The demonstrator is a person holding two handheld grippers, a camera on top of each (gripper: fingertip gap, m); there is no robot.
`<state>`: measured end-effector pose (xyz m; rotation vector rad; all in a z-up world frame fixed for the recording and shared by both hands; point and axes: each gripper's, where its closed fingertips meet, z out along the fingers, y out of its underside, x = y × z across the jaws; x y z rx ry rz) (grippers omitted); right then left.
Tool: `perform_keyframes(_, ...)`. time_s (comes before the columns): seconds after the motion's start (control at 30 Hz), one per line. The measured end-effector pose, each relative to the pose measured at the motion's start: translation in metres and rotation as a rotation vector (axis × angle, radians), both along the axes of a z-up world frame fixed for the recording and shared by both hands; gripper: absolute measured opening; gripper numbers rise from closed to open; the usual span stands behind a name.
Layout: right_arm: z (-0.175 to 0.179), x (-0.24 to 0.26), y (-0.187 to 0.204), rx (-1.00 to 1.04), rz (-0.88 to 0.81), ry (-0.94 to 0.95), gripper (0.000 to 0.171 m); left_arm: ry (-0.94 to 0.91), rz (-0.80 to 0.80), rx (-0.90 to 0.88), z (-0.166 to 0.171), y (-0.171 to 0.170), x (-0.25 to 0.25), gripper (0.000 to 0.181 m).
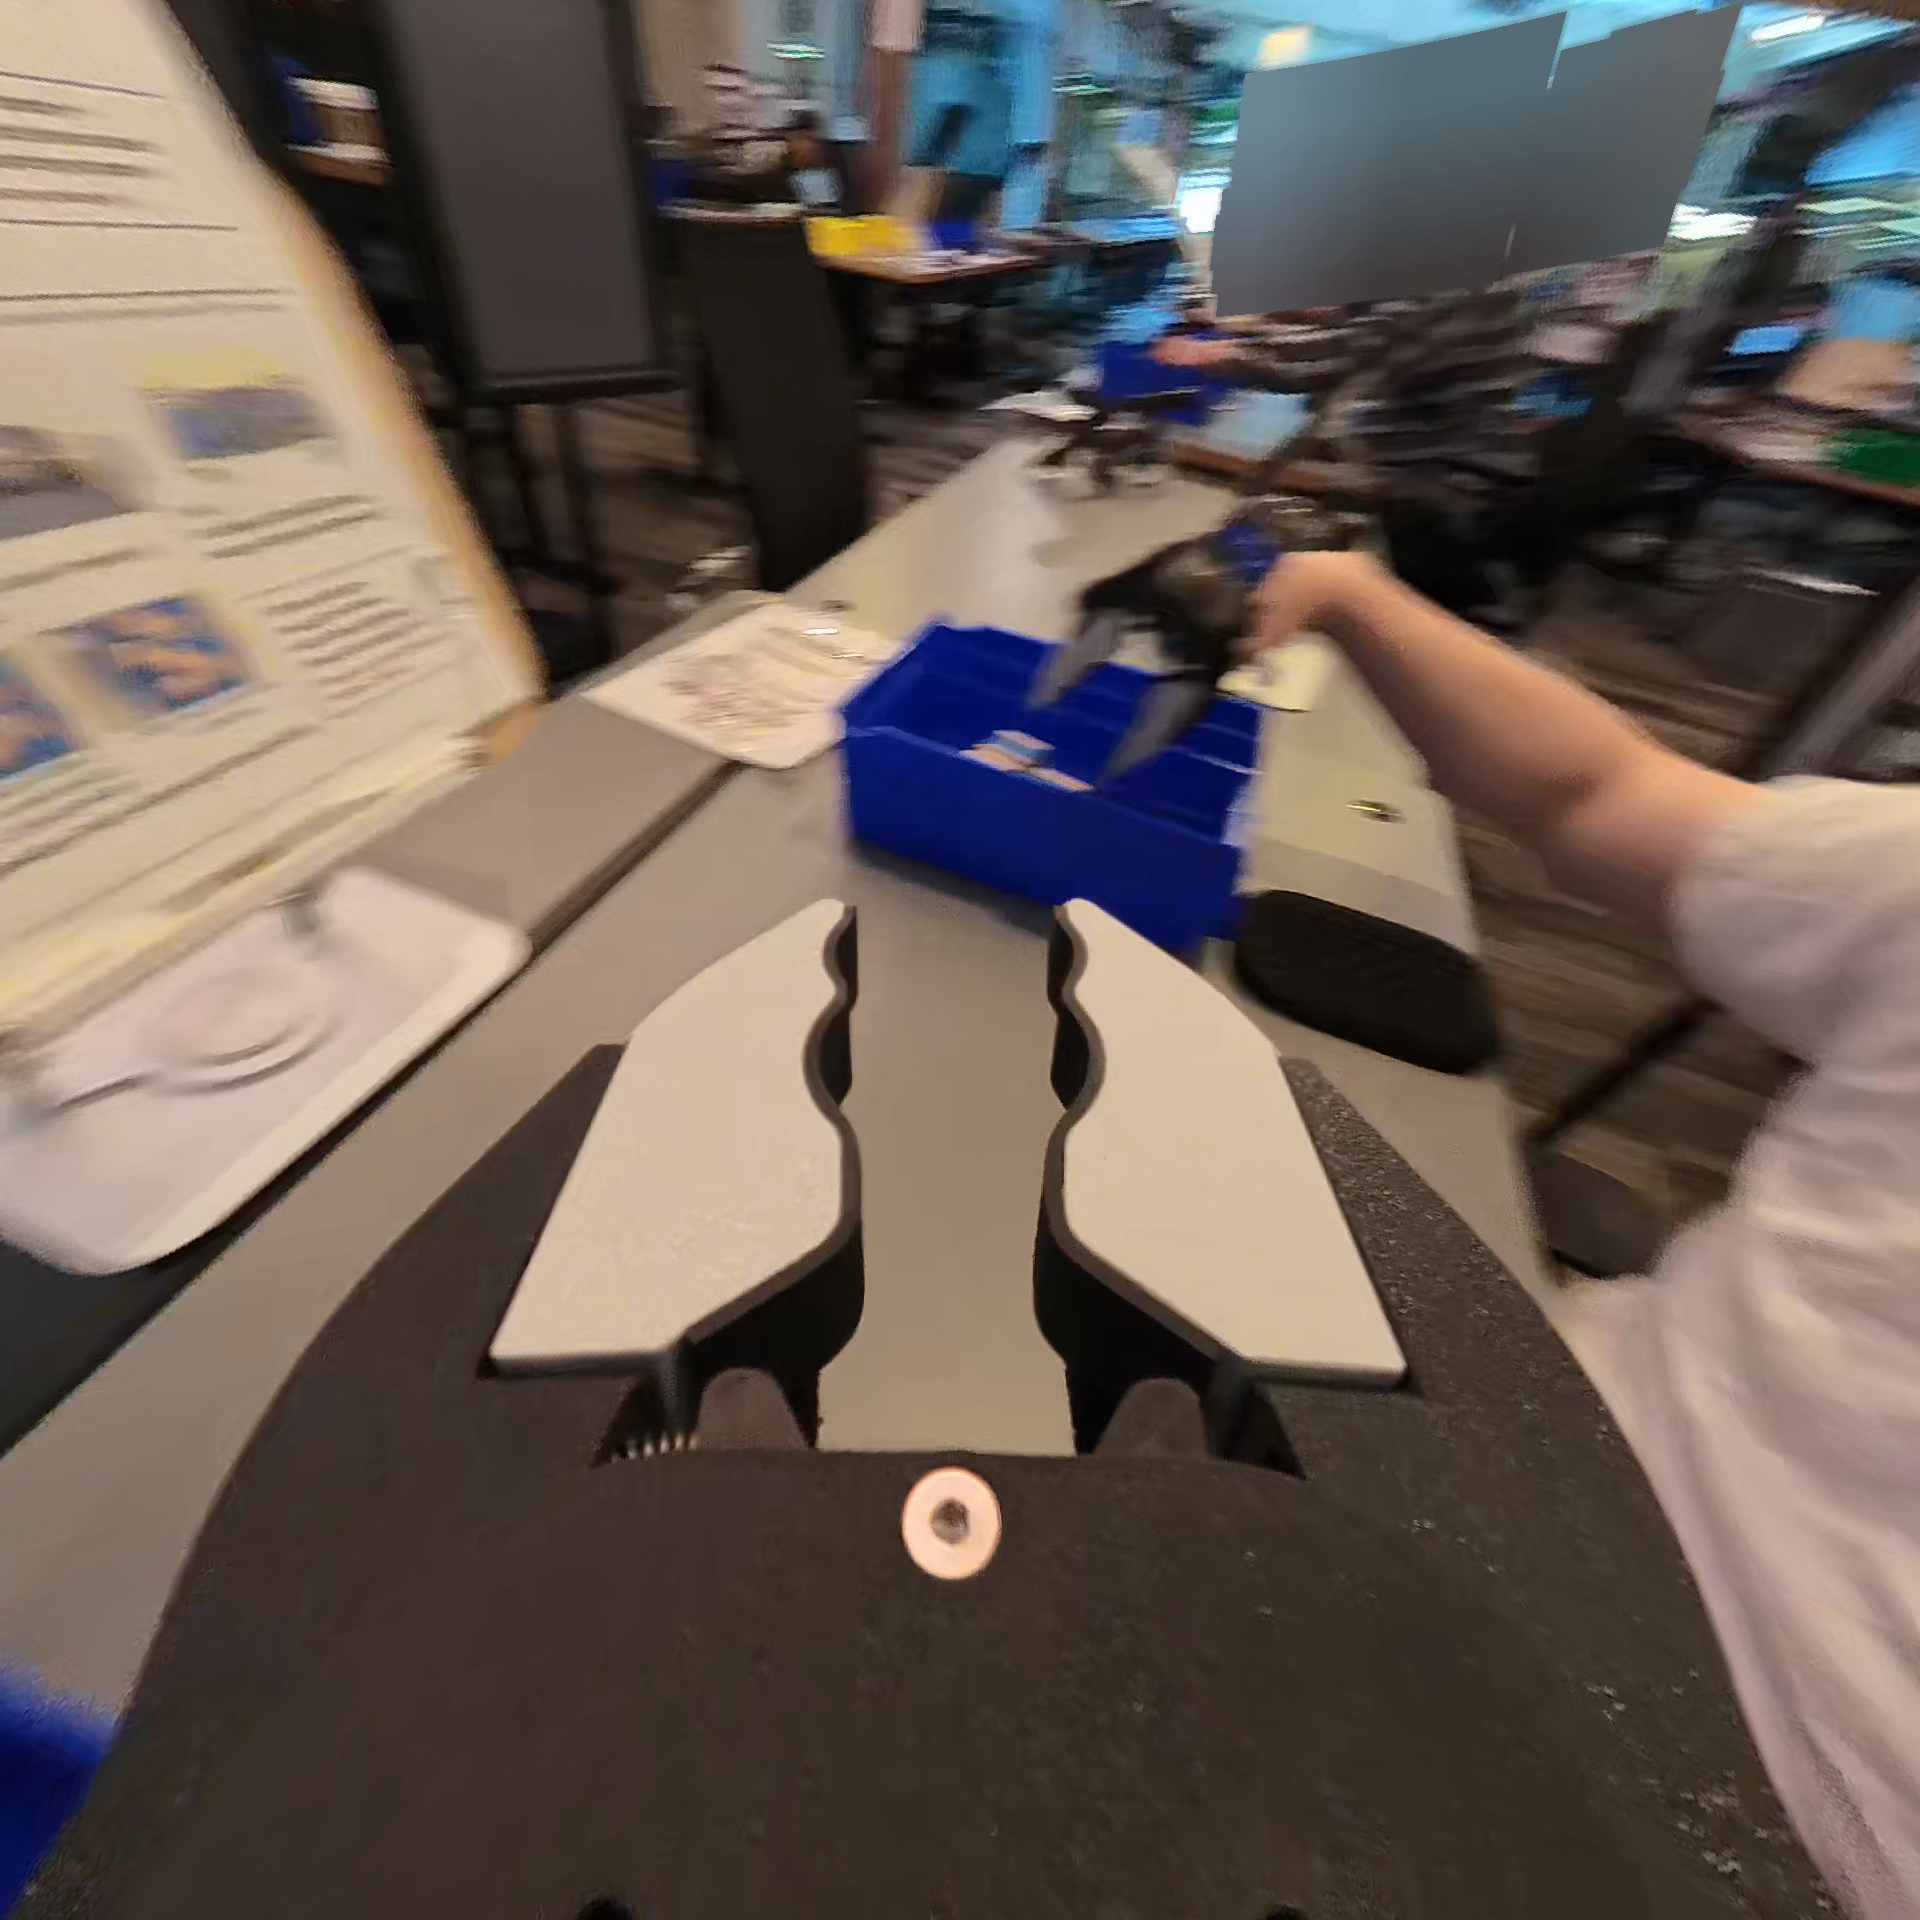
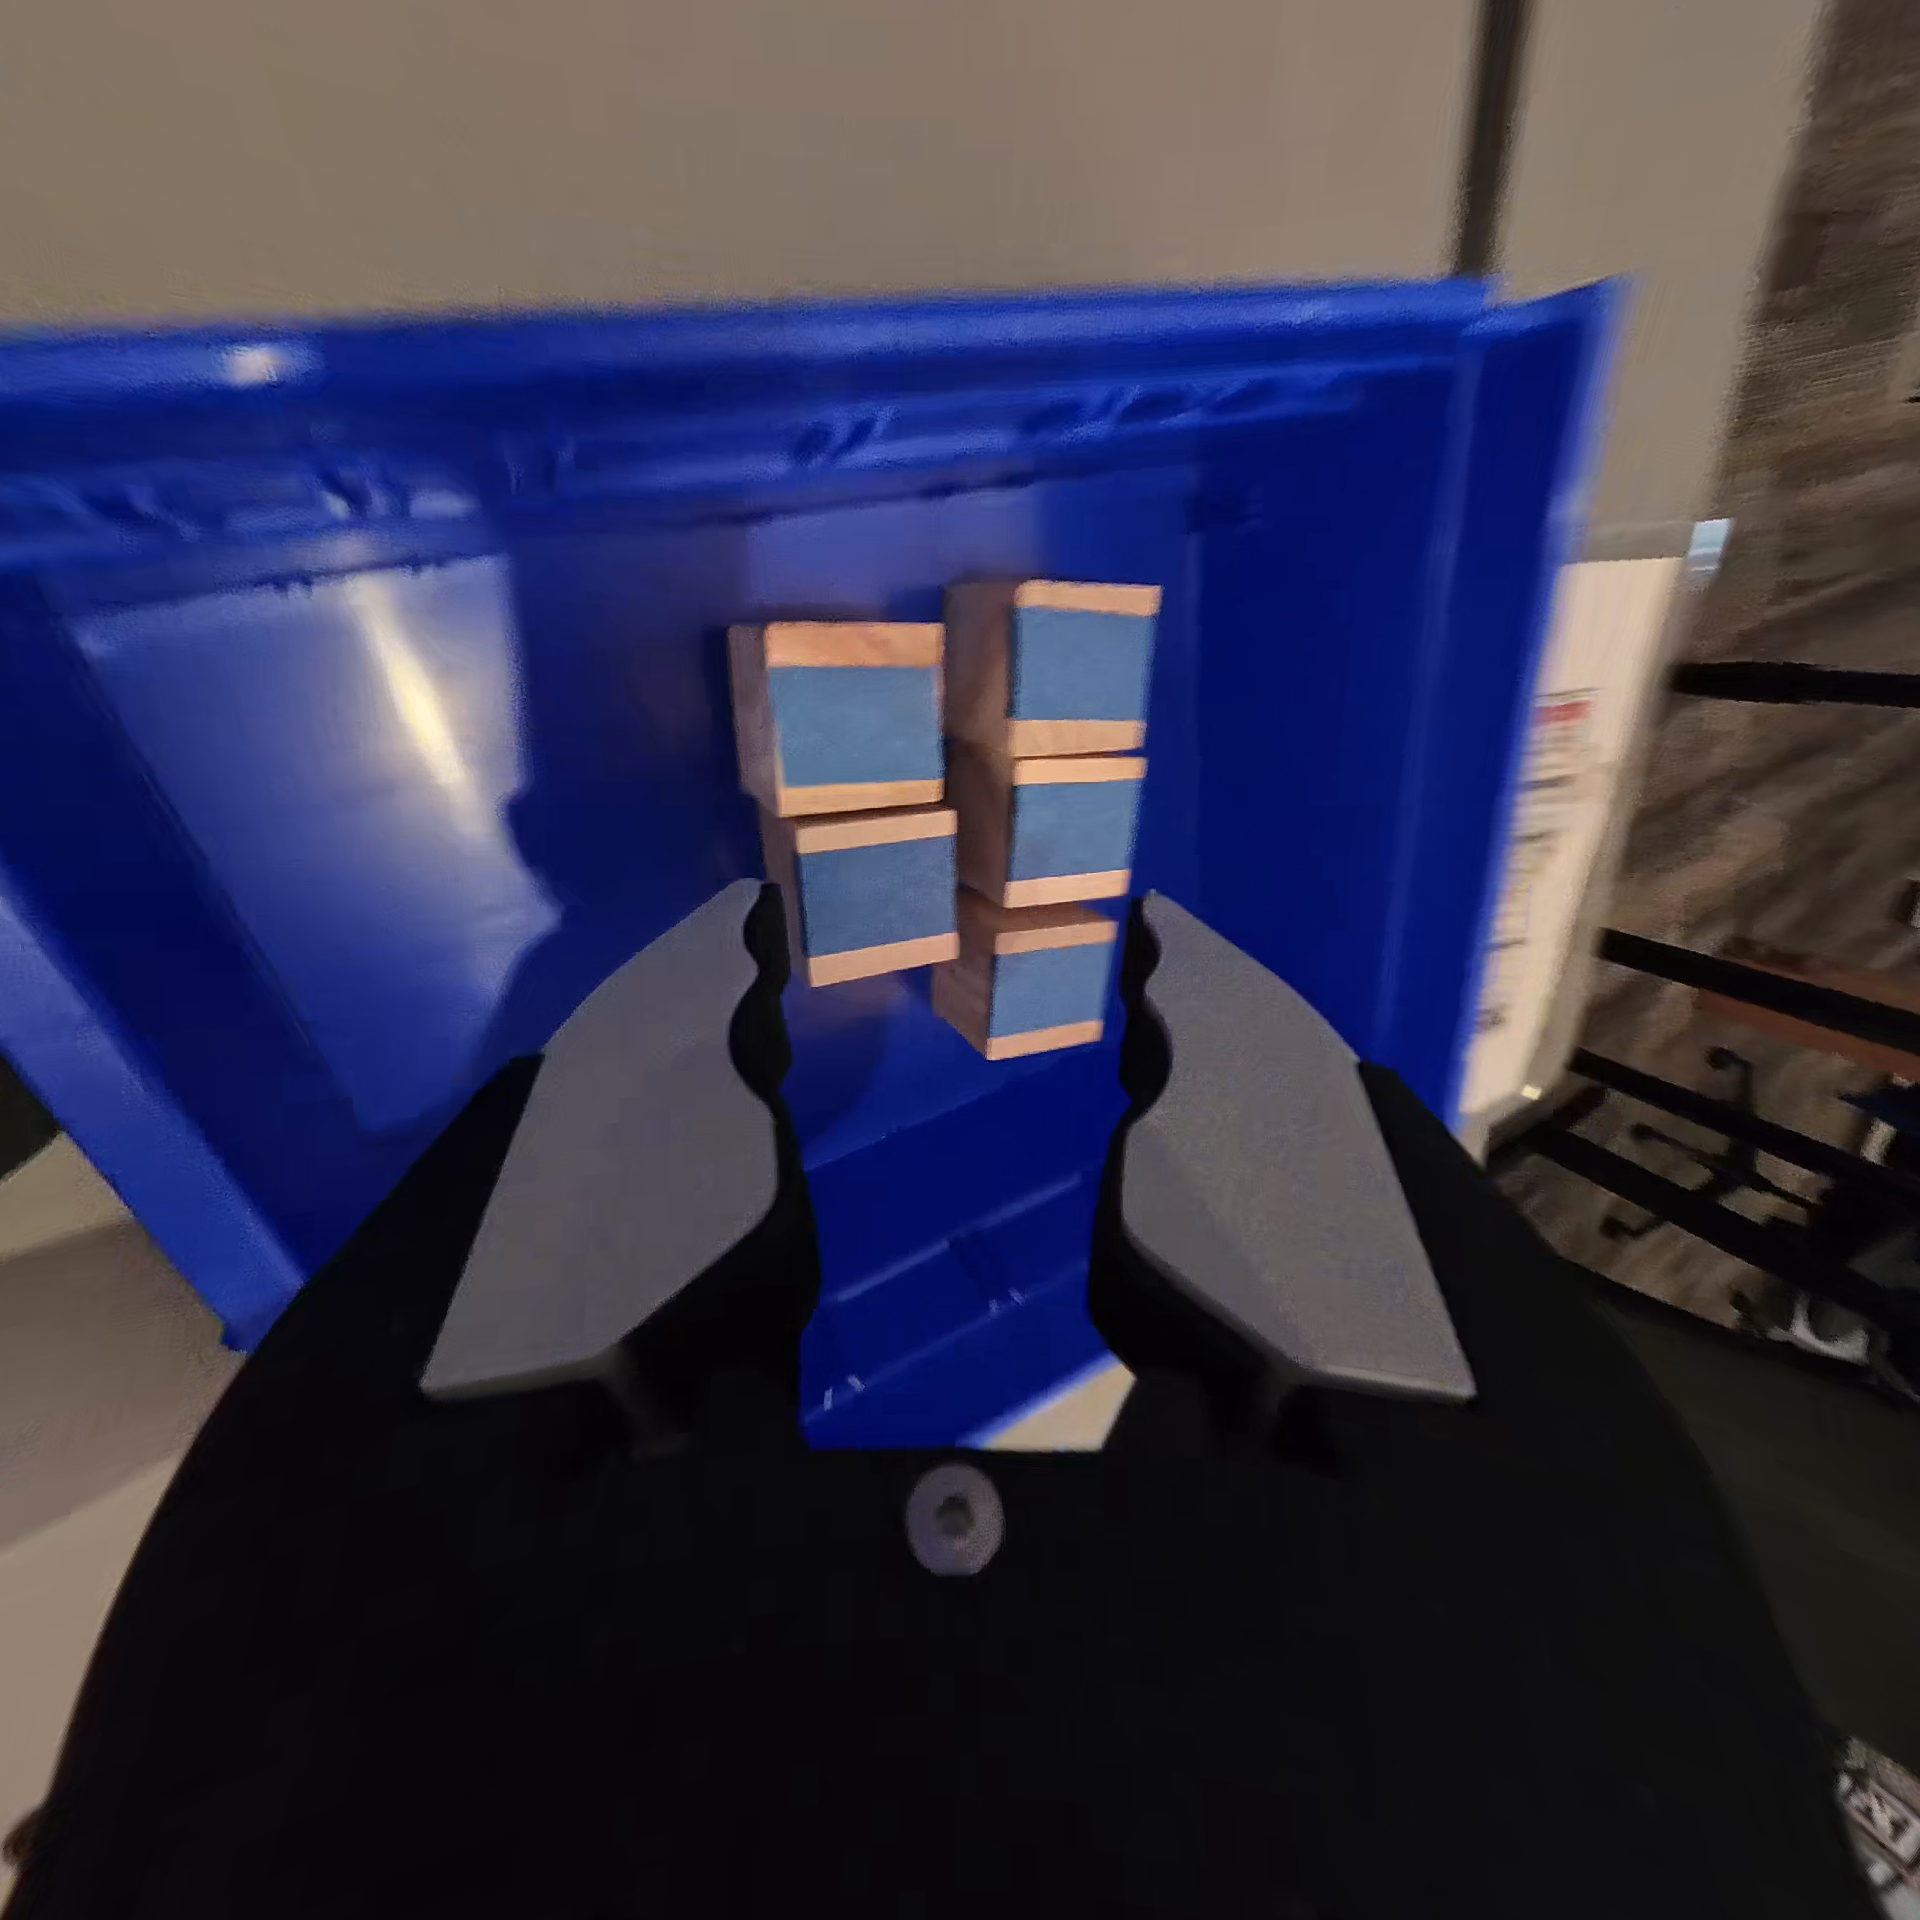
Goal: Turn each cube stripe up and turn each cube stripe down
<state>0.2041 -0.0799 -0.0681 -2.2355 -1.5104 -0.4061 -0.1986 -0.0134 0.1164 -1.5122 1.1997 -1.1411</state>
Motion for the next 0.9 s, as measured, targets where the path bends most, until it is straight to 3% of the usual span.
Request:
perform_keyframes(0.17, 0.090, -0.028, 0.020, 0.423, -0.113, 0.142, 0.062, 0.027, 0.575, 0.096, 0.004, 0.072, -0.038, 0.050)
perform_keyframes(0.27, 0.138, -0.049, 0.032, 0.669, -0.219, 0.334, 0.067, 0.054, 0.841, 0.146, 0.005, 0.098, -0.071, 0.059)
perform_keyframes(0.37, 0.169, -0.082, 0.040, 0.783, -0.269, 0.544, 0.072, 0.142, 1.053, 0.220, 0.003, 0.112, -0.103, 0.075)
perform_keyframes(0.6, 0.229, -0.128, 0.056, 1.038, -0.302, 0.698, 0.072, 0.129, 1.156, 0.267, 0.012, 0.116, -0.126, 0.077)
perform_keyframes(0.77, 0.216, -0.142, 0.062, 1.004, -0.378, 0.811, 0.074, 0.152, 1.154, 0.282, 0.010, 0.117, -0.125, 0.076)
perform_keyframes(0.9, 0.205, -0.131, 0.071, 1.024, -0.488, 0.868, 0.065, 0.177, 1.135, 0.267, 0.002, 0.121, -0.120, 0.076)
